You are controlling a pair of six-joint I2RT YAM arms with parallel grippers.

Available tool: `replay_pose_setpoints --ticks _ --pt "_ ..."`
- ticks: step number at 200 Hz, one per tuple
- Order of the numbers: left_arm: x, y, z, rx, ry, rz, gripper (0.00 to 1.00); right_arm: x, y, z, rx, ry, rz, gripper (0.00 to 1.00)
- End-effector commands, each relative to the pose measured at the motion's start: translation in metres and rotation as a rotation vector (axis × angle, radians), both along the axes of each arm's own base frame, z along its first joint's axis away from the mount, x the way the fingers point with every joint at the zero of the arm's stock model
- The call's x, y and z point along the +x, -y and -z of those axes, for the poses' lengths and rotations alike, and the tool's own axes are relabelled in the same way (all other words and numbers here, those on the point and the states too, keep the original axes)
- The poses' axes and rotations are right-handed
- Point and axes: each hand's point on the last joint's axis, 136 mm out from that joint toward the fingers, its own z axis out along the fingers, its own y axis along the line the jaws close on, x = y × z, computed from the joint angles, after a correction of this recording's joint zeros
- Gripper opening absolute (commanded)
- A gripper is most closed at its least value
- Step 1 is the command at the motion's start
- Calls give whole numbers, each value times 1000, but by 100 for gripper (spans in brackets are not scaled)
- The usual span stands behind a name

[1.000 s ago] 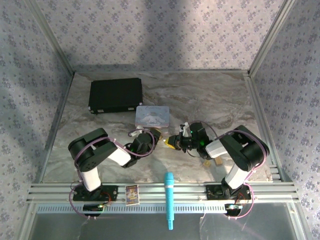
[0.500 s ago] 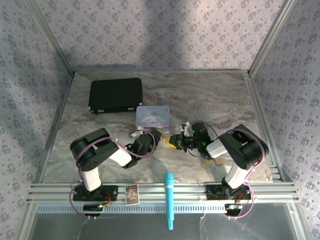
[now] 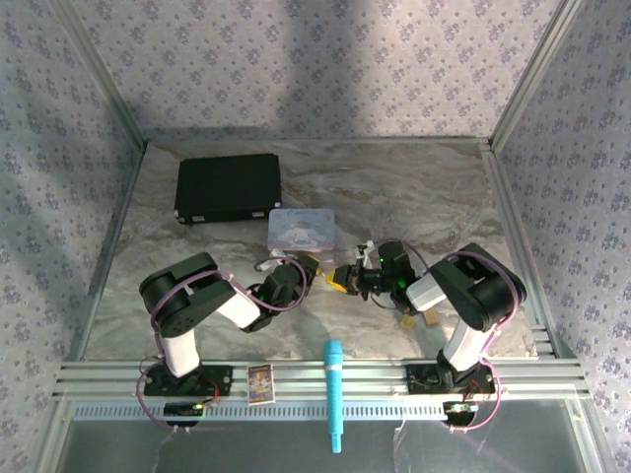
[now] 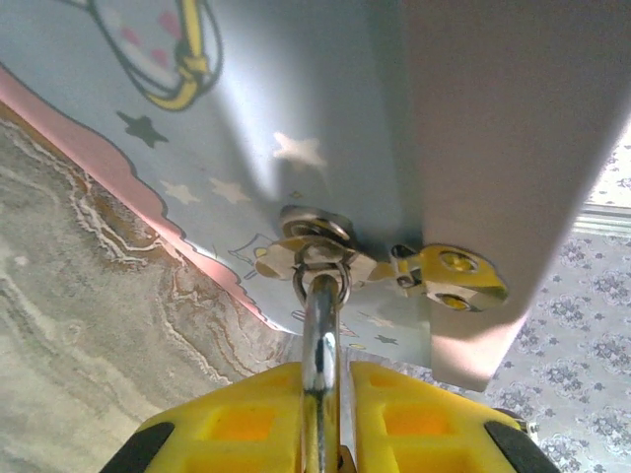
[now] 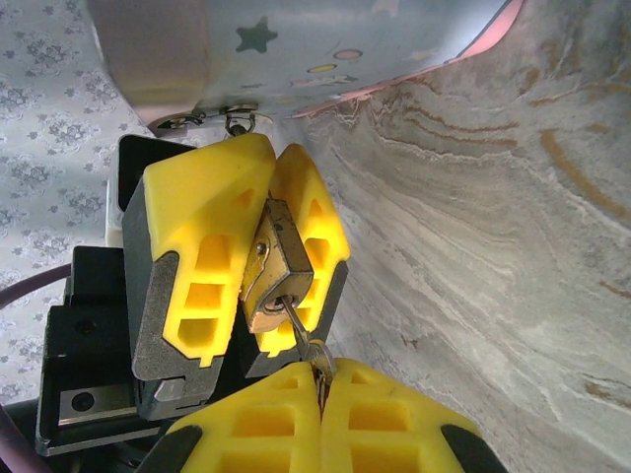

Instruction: Unlock a padlock with a key

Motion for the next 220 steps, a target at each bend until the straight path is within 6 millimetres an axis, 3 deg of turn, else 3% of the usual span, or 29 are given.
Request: replay_pose_setpoints --ticks 1,56,99,147,173,220 --pt "-10 33 -23 -88 37 90 13 20 -10 -26 64 84 15 0" --pt "-11 41 -23 -98 30 116 4 21 -15 -28 69 83 0 0" --pt "-16 42 -22 -90 20 133 0 29 -3 -17 33 63 38 0" --pt "-29 57 -14 -65 -11 176 0 37 -17 -34 52 112 32 0" --pt "-33 54 -2 -17 -71 180 0 34 -8 -21 -75 135 53 0" --pt "-36 57 -2 -12 -96 189 0 22 -7 -25 -227 209 -2 0"
